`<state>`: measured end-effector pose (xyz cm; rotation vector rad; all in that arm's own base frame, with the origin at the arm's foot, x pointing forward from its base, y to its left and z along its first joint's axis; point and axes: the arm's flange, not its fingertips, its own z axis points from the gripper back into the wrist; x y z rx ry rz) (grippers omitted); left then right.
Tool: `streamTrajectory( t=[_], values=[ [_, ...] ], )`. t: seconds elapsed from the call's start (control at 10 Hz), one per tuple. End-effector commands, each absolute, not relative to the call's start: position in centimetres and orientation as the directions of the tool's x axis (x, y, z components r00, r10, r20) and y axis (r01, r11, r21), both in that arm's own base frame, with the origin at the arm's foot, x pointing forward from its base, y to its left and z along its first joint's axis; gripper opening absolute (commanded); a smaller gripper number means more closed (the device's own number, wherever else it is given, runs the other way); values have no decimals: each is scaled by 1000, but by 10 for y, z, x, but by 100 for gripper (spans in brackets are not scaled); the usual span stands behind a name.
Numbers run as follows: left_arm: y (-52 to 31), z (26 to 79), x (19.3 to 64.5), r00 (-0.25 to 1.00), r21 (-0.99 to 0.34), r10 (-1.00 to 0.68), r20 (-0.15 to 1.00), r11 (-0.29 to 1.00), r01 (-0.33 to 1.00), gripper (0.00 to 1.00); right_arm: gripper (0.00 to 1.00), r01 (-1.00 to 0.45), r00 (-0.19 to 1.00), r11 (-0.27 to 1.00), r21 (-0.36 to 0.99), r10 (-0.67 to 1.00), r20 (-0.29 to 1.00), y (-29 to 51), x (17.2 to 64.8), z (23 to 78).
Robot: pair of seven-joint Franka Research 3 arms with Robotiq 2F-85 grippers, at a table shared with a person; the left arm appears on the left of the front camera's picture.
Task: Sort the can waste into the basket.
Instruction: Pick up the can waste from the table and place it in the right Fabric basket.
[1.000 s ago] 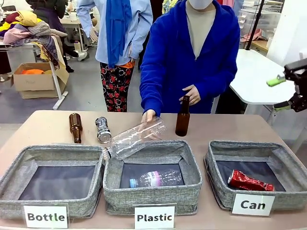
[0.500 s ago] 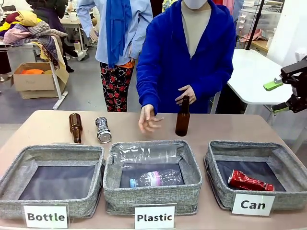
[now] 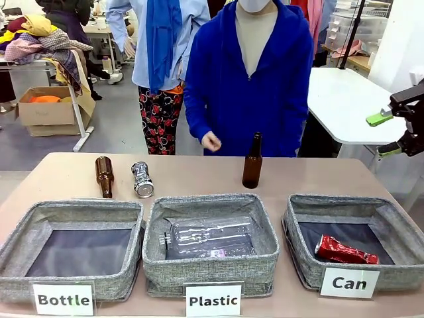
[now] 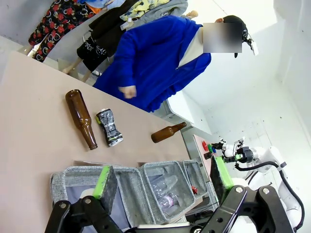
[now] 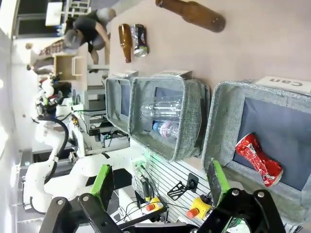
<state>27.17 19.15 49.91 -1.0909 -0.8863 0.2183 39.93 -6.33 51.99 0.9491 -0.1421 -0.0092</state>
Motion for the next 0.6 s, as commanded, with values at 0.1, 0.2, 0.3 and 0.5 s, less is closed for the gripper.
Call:
streamTrajectory(
  t=[0.1,0.2,0.3,0.5],
  values=[
    [193,498,270,650,-834,549,526,482,267,100,100,-72,990,584,808,-56,129,-65,398,522],
    [193,498,270,650,-834,549,526,482,267,100,100,-72,990,584,808,-56,129,-65,398,522],
    [191,499,272,649,-840,559,516,479,255,100,100,-72,990,584,808,-56,129,-65,398,522],
    [141,538,284,633,-694,421,650,668,268,100,100,-72,990,584,808,-56,129,-65,398,522]
  ],
)
